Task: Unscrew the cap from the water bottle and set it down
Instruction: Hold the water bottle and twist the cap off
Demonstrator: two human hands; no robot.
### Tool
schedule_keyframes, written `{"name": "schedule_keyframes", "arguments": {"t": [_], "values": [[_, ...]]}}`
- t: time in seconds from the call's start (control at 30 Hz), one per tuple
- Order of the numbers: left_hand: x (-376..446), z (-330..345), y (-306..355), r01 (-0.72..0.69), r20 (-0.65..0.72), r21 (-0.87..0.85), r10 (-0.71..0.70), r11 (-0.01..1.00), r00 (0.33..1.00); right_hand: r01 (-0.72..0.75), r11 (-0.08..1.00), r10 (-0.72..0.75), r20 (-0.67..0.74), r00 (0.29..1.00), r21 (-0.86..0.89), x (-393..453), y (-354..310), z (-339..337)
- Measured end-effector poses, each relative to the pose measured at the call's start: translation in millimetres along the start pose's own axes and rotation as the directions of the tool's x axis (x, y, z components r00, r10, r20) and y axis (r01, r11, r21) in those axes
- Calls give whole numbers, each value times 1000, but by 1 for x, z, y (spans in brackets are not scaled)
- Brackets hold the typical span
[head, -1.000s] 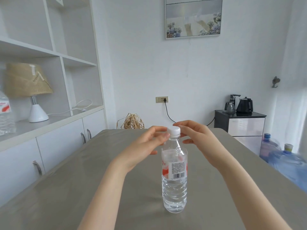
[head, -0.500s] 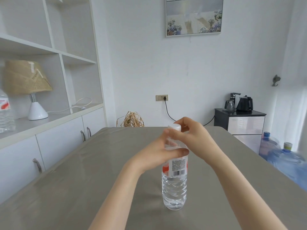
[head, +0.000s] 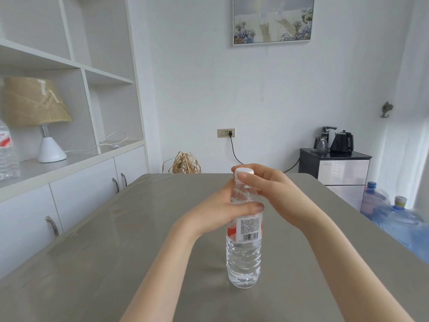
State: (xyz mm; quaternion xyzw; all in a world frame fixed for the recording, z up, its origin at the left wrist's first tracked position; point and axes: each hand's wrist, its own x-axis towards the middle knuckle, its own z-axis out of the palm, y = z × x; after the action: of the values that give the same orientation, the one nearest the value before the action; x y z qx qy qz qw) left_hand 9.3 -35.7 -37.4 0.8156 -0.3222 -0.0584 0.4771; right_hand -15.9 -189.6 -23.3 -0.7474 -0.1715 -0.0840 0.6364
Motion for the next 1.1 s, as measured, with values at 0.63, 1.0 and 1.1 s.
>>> {"name": "schedule_keyframes", "arguments": {"t": [0.63,1.0,1.1], "values": [[1,-2,-3,36,0,27,-36,999,999,58,996,-66,-113,991,-75,1,-7,0],[-1,-2,0,40,12,17,-40,999,999,85,994,-86,11,996,64,1,1,-6],[-2,-2,1,45,-1,24,-45,999,999,116,982,-130,-85,988,-148,0,-8,5]]}}
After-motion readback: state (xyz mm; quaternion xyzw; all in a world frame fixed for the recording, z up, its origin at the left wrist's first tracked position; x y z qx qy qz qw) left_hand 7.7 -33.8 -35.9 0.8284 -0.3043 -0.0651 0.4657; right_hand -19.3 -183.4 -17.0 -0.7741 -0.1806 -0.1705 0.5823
